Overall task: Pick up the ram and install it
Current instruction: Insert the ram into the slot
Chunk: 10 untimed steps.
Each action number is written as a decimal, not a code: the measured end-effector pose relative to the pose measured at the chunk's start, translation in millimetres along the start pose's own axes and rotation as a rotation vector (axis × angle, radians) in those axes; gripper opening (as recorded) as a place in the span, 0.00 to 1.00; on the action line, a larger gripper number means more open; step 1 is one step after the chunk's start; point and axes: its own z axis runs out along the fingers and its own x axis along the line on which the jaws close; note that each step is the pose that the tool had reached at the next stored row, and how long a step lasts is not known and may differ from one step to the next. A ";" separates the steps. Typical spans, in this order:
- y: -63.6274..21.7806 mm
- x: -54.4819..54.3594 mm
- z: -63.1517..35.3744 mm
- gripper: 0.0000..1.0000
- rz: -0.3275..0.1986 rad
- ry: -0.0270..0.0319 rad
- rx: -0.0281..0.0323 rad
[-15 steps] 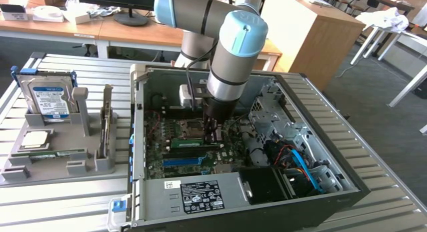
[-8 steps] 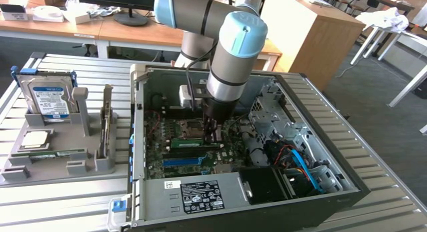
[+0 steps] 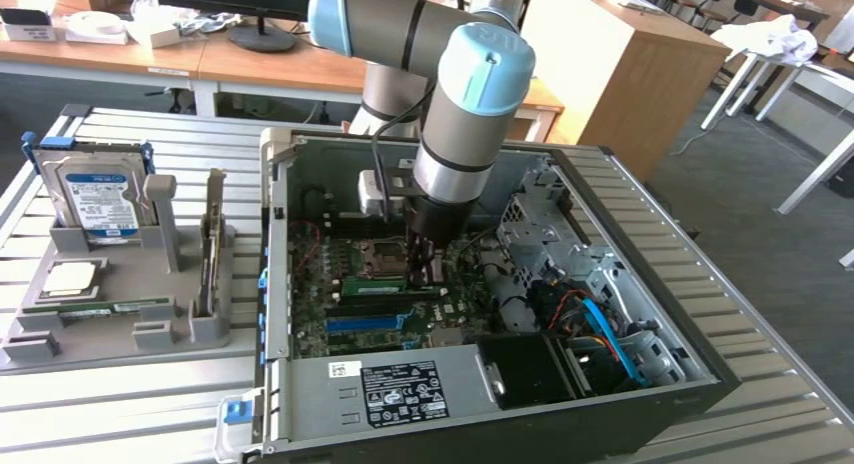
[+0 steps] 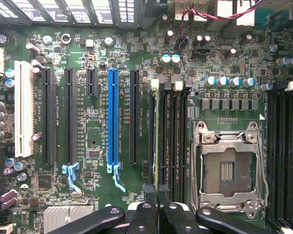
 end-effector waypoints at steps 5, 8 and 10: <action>-1.0 0.0 -0.1 0.12 0.000 0.0002 0.0000; -1.2 0.0 0.0 0.12 0.000 0.0000 0.0000; -1.2 -0.1 0.0 0.12 -0.002 -0.0002 -0.0001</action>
